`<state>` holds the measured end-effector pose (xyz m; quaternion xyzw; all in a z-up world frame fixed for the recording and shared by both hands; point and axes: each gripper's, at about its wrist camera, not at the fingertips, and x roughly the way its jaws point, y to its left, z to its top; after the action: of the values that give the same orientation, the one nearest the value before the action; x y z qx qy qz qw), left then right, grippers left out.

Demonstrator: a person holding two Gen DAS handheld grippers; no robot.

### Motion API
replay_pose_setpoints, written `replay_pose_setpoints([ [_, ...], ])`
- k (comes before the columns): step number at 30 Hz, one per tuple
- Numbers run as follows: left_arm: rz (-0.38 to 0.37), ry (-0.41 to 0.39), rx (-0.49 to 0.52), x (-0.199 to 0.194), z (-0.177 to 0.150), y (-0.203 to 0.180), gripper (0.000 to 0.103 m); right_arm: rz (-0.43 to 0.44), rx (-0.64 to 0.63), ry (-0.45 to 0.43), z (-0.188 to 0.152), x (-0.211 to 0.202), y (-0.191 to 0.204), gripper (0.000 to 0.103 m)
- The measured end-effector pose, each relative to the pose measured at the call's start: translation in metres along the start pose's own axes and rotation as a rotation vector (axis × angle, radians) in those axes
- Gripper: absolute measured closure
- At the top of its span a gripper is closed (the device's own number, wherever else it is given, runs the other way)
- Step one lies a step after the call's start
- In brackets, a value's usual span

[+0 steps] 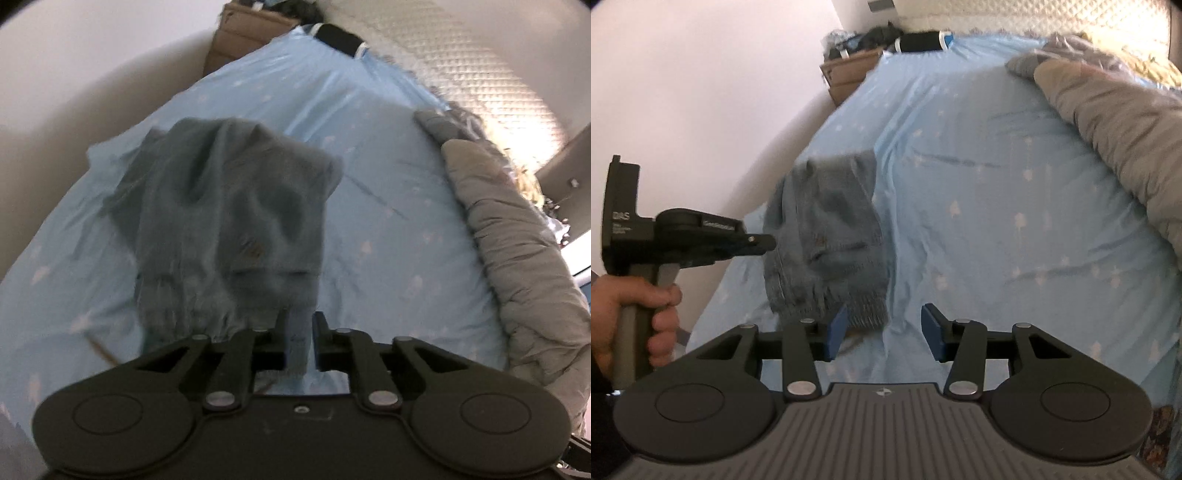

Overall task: Fold clothes
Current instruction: 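Lift the waistband with the left tool while the right tool grasps the waistband beside it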

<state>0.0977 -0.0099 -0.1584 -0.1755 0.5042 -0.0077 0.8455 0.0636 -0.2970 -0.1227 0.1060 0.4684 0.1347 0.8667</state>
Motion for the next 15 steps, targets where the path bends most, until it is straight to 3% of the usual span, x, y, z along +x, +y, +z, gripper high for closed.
replay_pose_setpoints([
  [2, 0.033, 0.025, -0.005, -0.003, -0.007, 0.008, 0.063, 0.008, 0.001, 0.017, -0.006, 0.005, -0.002, 0.054],
  [7, 0.105, 0.062, 0.031, -0.004, -0.010, 0.017, 0.047, 0.008, -0.042, 0.060, -0.015, 0.029, 0.001, 0.054],
  [11, 0.189, 0.112, 0.072, 0.006, -0.015, 0.037, 0.044, 0.002, -0.115, 0.106, -0.020, 0.058, 0.007, 0.051],
  [15, 0.234, 0.160, 0.191, 0.032, -0.024, 0.052, 0.043, -0.021, -0.200, 0.145, -0.022, 0.092, 0.017, 0.046],
])
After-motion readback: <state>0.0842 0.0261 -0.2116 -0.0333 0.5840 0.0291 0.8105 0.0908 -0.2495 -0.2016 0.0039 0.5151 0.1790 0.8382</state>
